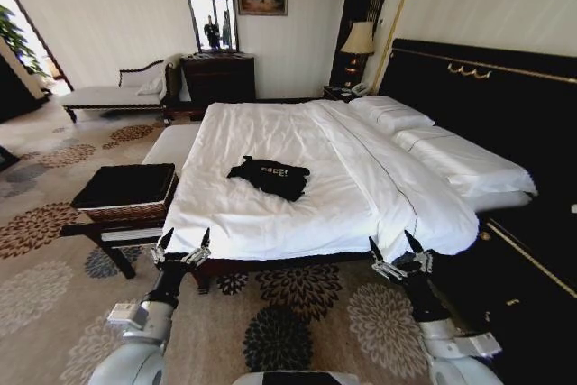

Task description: Fold the clothes on the bed and place them into the basket.

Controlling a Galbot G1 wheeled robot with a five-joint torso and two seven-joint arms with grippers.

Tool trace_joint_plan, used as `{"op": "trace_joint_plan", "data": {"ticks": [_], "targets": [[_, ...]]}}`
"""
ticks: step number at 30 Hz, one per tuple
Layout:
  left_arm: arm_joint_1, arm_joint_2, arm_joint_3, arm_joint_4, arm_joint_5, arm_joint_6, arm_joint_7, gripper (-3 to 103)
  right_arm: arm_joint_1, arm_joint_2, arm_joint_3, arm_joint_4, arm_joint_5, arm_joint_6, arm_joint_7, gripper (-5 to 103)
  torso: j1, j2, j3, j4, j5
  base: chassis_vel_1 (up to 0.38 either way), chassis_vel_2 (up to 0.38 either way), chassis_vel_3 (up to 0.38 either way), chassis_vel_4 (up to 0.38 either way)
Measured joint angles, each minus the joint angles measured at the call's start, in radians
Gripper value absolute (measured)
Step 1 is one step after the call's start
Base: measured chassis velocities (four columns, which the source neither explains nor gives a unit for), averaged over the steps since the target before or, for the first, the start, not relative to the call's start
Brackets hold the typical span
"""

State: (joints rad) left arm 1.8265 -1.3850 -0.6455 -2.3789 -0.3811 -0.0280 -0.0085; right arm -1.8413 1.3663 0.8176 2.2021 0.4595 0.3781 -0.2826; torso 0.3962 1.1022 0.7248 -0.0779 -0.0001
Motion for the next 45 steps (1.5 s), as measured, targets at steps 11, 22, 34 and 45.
{"op": "trace_joint_plan", "data": {"ticks": [11,22,34,45], "targets": [[0.11,-0.037,-0.053,-0.061,-0.039,-0.048,0.029,100,0.034,-0.04,-0.028,-0.019,-0.002,0.033,0.005,100,0.0,0.0,0.0,0.0,0.0,0.0,0.0,0.0,0.0],[0.099,0.009,-0.037,-0.087,-0.026,-0.037,0.01,100,0.023,0.02,-0.059,-0.043,-0.007,0.101,-0.012,100,0.0,0.0,0.0,-0.0001,-0.0002,0.0,0.0,0.0,0.0],[0.112,0.053,-0.007,-0.061,0.002,-0.064,-0.019,100,0.011,0.094,-0.072,-0.049,-0.046,0.096,0.021,100,0.0,0.0,0.0,0.0,-0.0001,0.0,0.0,0.0,0.0],[0.1,0.017,-0.009,-0.036,-0.033,-0.079,0.002,100,0.065,0.1,-0.109,-0.072,-0.065,0.098,0.021,100,0.0,0.0,0.0,-0.0002,0.0001,0.0,0.0,0.0,0.0]]}}
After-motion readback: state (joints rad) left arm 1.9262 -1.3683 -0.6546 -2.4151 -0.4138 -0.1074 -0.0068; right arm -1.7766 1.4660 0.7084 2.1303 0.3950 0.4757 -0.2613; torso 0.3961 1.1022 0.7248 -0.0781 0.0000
